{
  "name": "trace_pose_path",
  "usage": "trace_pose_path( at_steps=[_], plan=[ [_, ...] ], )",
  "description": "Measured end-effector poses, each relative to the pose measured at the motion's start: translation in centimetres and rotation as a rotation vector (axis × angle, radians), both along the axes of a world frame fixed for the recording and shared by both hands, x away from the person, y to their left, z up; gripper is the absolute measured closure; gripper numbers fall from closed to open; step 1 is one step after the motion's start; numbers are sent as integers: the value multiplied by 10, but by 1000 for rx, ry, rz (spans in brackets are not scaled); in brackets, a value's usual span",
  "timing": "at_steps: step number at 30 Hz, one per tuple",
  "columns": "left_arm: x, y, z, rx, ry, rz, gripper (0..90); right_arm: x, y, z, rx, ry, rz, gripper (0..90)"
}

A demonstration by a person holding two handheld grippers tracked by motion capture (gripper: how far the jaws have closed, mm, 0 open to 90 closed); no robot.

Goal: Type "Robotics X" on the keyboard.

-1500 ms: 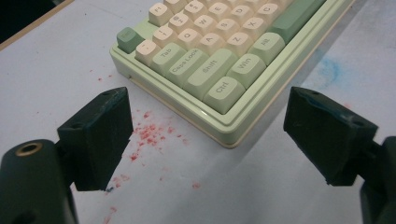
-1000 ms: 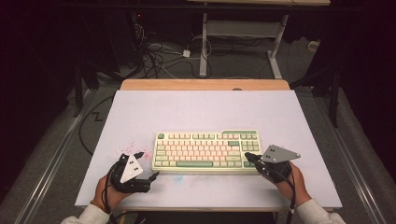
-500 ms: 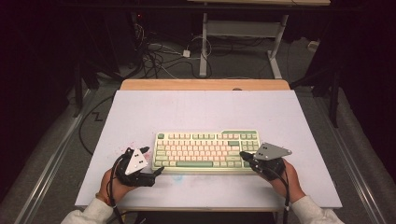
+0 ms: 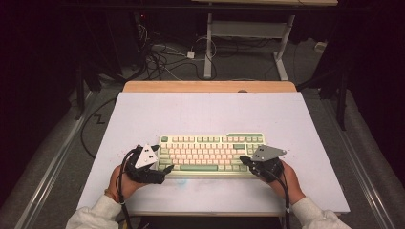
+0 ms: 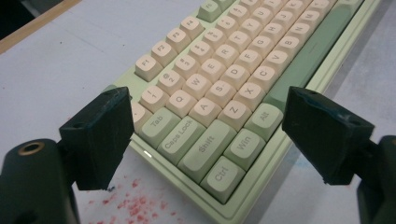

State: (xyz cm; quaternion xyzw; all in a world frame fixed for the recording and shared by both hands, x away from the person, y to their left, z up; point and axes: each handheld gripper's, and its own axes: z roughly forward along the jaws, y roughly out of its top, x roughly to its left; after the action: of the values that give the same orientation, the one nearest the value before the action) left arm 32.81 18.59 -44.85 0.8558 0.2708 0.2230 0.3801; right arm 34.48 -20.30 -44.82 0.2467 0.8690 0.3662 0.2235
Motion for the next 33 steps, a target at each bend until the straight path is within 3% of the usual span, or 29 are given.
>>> trace_pose_path(
  at_steps=[6, 13, 15, 18, 20, 22, 24, 27, 33],
  plan=[
    [5, -8, 1, 12, 24, -13, 181, 3, 2, -2, -13, 7, -7, 900],
    [11, -12, 6, -6, 32, -14, 200, 5, 5, -4, -35, 17, -18, 900],
    [13, -11, 7, -23, 50, -16, 273, 6, 6, -6, -48, 27, -20, 900],
    [15, -10, 9, -30, 51, -27, 473, 6, 6, -7, -45, 28, -23, 900],
    [16, -10, 10, -25, 56, -38, 632, 6, 6, -7, -46, 25, -23, 900],
    [17, -11, 11, -28, 73, -53, 685, 6, 6, -7, -47, 23, -22, 900],
    [18, -15, 12, -11, 76, -53, 808, 6, 6, -7, -46, 22, -22, 900],
    [21, -19, 13, 6, 85, -53, 879, 6, 6, -7, -48, 22, -23, 900],
    [31, -31, 16, 32, 114, -63, 880, 5, 6, -7, -48, 19, -25, 900]
  ],
)
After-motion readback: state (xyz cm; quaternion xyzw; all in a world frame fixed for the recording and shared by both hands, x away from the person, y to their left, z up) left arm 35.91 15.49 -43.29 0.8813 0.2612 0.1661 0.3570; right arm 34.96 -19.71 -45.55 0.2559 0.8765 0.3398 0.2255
